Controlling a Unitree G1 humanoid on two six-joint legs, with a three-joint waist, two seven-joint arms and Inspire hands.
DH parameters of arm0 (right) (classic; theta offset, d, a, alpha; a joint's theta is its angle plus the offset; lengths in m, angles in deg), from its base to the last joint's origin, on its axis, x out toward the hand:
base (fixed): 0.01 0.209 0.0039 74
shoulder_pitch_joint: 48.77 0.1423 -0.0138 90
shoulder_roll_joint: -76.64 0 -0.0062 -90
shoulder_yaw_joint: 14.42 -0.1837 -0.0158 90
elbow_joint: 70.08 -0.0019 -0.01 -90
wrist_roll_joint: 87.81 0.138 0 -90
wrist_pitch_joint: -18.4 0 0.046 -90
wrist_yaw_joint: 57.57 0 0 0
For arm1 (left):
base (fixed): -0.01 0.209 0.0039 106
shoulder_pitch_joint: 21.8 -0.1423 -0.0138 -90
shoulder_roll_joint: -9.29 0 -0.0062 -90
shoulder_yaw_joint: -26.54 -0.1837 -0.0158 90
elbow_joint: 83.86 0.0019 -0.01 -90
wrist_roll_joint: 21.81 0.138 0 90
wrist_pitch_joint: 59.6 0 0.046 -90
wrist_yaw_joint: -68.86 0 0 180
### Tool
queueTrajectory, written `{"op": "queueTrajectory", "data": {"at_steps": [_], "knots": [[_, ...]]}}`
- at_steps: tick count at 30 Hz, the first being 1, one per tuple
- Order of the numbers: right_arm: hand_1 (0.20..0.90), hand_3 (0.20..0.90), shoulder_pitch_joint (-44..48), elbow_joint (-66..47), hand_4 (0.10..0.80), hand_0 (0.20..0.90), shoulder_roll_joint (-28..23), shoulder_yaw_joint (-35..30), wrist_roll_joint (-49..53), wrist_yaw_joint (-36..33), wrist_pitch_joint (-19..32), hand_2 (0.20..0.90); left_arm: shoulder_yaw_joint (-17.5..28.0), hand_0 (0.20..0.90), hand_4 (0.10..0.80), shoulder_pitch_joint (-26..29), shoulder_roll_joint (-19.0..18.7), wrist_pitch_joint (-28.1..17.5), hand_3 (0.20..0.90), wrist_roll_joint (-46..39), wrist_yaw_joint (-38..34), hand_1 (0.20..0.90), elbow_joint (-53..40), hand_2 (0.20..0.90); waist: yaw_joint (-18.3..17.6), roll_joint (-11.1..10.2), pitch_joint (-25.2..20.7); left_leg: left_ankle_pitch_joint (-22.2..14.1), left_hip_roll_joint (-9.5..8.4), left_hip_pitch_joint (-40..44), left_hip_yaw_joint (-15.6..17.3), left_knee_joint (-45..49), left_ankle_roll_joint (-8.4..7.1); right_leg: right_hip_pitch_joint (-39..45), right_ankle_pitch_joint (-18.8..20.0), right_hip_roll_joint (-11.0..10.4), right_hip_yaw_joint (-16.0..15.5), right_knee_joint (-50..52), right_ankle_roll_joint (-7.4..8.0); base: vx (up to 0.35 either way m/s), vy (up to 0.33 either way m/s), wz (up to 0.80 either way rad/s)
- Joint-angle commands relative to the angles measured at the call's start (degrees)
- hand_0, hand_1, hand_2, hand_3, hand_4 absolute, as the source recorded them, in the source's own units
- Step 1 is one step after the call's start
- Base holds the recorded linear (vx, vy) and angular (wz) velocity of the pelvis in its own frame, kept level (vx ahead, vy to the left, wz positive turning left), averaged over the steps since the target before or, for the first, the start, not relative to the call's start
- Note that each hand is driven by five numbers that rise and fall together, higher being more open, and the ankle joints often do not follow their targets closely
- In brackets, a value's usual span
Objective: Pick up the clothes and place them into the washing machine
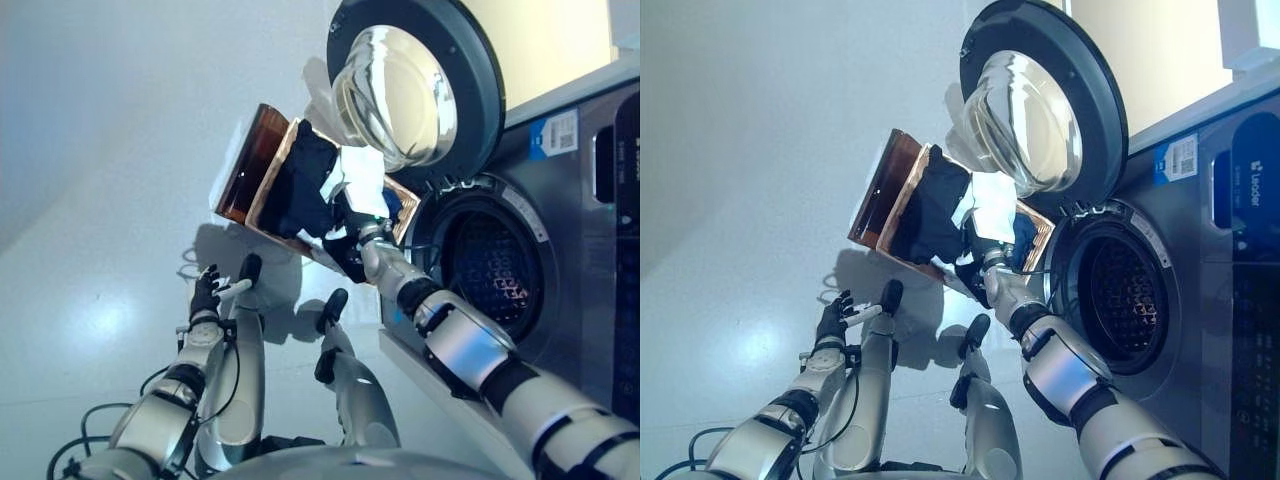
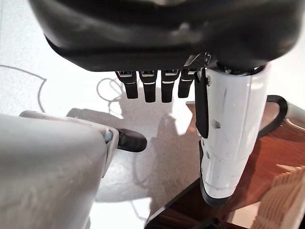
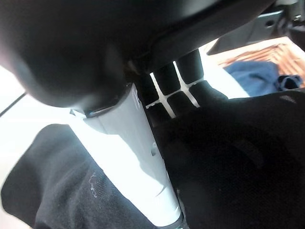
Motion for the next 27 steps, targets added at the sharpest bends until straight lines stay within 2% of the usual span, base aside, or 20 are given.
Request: {"op": "queueTrajectory", "data": {"at_steps": [1,6,10,11,12,13,14,15,17,19,21,22,23,27], "knots": [[0.200,0.200,1.5,-3.6,0.300,0.200,-5.9,-2.1,0.8,-3.2,0.8,0.200,-1.5,0.900,0.800,-1.0,1.3,-1.3,0.900,1.2,-0.6,0.900,0.0,0.900,0.5,4.8,-1.5,7.9,1.45,6.2,-1.4,-17.7,-2.44,5.0,-2.4,-0.8,0.7,2.9,2.91,0.018,-0.001,-0.21],[0.200,0.200,-0.2,-5.4,0.300,0.200,-6.1,-3.3,2.7,-3.1,1.5,0.200,-0.9,0.900,0.800,-0.9,1.4,-1.0,0.900,1.7,-0.4,0.900,1.1,0.900,-0.3,4.7,-2.8,7.4,1.60,7.4,-0.6,-17.7,-2.33,5.3,-2.6,-1.0,1.3,3.0,2.85,0.019,-0.005,-0.13],[0.200,0.200,-3.0,-9.2,0.300,0.200,-5.2,-6.8,10.4,-2.8,4.1,0.200,-0.1,0.900,0.800,-1.3,1.5,-0.8,0.900,2.0,-0.7,0.900,1.5,0.900,-0.8,4.8,-3.4,7.1,1.61,8.1,0.0,-17.7,-2.25,5.6,-2.8,-1.1,1.4,3.1,2.88,0.022,0.000,-0.06],[0.200,0.200,-5.7,-12.4,0.300,0.200,-4.0,-9.5,18.1,-2.2,6.5,0.200,0.5,0.900,0.800,-1.8,1.6,-0.4,0.900,2.3,-0.6,0.900,2.3,0.900,-1.1,4.7,-3.8,6.7,1.78,9.1,0.6,-17.7,-2.23,6.1,-3.0,-1.2,1.8,3.4,2.89,0.031,0.001,-0.09],[0.200,0.200,-5.7,-12.4,0.300,0.200,-4.0,-9.6,18.1,-2.2,6.5,0.200,0.5,0.900,0.800,-1.8,1.6,-0.4,0.900,2.3,-0.6,0.900,2.3,0.900,-1.2,4.7,-3.9,6.8,1.74,8.9,0.6,-17.7,-2.22,6.0,-2.9,-1.2,1.7,3.3,2.90,0.056,-0.003,-0.09],[0.200,0.200,-8.5,-14.0,0.300,0.200,-2.4,-11.5,26.8,-0.9,8.9,0.200,1.0,0.900,0.800,-2.3,1.8,-0.1,0.900,2.6,-0.5,0.900,3.3,0.900,-1.4,4.8,-4.3,6.5,1.74,10.0,1.1,-17.7,-2.18,6.5,-3.1,-1.4,2.1,3.6,2.92,0.037,0.002,-0.08],[0.200,0.200,-10.1,-15.0,0.300,0.200,-1.5,-12.5,31.0,-0.1,10.1,0.200,1.3,0.900,0.800,-2.6,1.8,0.2,0.900,3.0,-0.3,0.900,4.0,0.900,-1.6,4.8,-4.6,6.3,1.77,10.5,1.4,-17.7,-2.16,6.7,-3.1,-1.6,2.1,3.6,2.97,0.037,0.002,-0.10],[0.200,0.200,-10.1,-15.0,0.300,0.200,-1.5,-12.5,31.0,-0.1,10.1,0.200,1.3,0.900,0.800,-2.6,1.8,0.2,0.900,3.0,-0.3,0.900,4.0,0.900,-1.7,4.8,-4.7,6.4,1.74,10.3,1.4,-17.7,-2.14,6.6,-3.0,-1.6,2.1,3.6,2.98,0.029,0.006,-0.10],[0.200,0.200,-13.8,-17.3,0.300,0.200,0.2,-14.2,39.5,2.2,12.7,0.200,2.1,0.900,0.800,-3.9,2.1,0.3,0.900,3.5,-0.2,0.900,4.9,0.900,-2.0,5.3,-5.4,5.8,1.59,11.8,2.4,-17.7,-2.00,7.2,-3.2,-1.9,2.7,3.8,3.10,0.042,0.027,-0.10],[0.200,0.200,-14.9,-18.1,0.300,0.200,0.7,-14.8,42.1,2.8,13.5,0.200,2.3,0.900,0.800,-4.2,2.2,0.3,0.900,3.6,-0.2,0.900,5.2,0.900,-2.2,5.5,-5.8,5.6,1.52,12.0,2.6,-17.6,-1.90,7.2,-3.2,-2.1,2.8,3.8,3.17,0.035,0.040,-0.18],[0.200,0.200,-17.7,-19.6,0.300,0.200,2.9,-17.0,52.0,4.7,16.4,0.200,2.8,0.900,0.800,-4.6,2.4,0.6,0.900,4.5,0.0,0.900,6.6,0.900,-2.5,6.2,-6.4,5.0,1.33,13.1,3.5,-17.4,-1.78,7.7,-3.2,-2.5,3.4,3.9,3.30,0.038,0.048,-0.20],[0.200,0.200,-17.7,-19.6,0.300,0.200,2.9,-17.0,52.0,4.7,16.4,0.200,2.8,0.900,0.800,-4.6,2.4,0.6,0.900,4.5,0.0,0.900,6.6,0.900,-2.5,6.2,-6.4,5.0,1.33,13.1,3.5,-17.4,-1.78,7.7,-3.2,-2.5,3.4,3.9,3.30,0.037,0.046,-0.17],[0.200,0.200,-19.3,-20.4,0.300,0.200,4.2,-17.5,57.9,6.4,17.0,0.200,2.8,0.900,0.800,-4.9,2.6,0.7,0.900,4.5,-0.1,0.900,6.9,0.900,-2.9,6.6,-7.2,4.7,1.04,13.7,4.1,-17.5,-1.67,7.7,-2.8,-2.8,3.6,3.7,3.47,0.028,0.031,-0.14],[0.200,0.200,-21.3,-23.3,0.300,0.200,5.5,-19.2,65.4,8.5,19.2,0.200,2.5,0.900,0.800,-5.5,2.8,0.5,0.900,4.3,0.2,0.900,6.4,0.900,-3.3,7.4,-8.0,4.3,0.81,14.3,5.0,-17.6,-1.61,8.0,-2.3,-3.3,4.0,3.2,3.75,0.035,0.036,-0.25]]}}
